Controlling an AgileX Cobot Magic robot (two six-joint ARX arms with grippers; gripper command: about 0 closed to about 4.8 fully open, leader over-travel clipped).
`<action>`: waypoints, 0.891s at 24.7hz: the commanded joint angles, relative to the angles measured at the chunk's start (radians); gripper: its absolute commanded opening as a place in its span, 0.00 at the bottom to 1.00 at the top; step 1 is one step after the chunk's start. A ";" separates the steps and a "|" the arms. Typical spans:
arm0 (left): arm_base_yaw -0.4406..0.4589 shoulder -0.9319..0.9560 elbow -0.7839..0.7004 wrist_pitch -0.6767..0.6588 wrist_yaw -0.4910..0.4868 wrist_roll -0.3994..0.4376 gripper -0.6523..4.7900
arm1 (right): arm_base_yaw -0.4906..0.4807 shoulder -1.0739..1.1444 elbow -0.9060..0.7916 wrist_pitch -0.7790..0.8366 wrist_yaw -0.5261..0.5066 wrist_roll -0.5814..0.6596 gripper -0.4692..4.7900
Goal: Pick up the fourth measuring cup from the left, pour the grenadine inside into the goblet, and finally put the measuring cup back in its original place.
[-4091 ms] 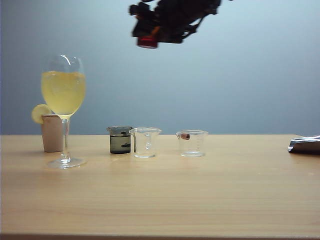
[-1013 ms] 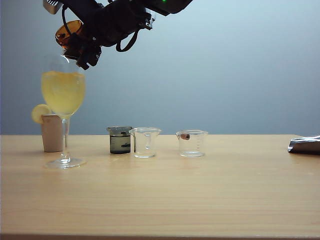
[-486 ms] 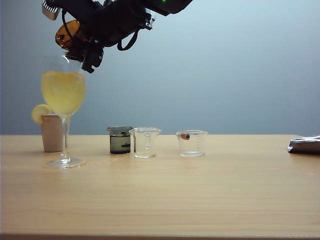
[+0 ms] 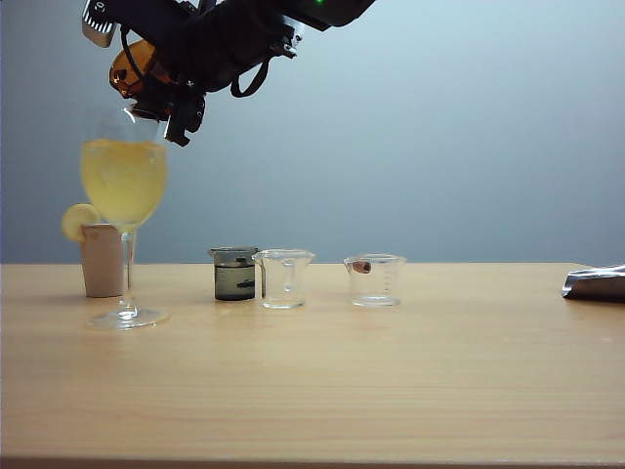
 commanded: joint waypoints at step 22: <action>0.000 -0.002 0.005 -0.003 0.008 -0.003 0.11 | 0.015 -0.006 0.004 0.055 0.002 -0.097 0.08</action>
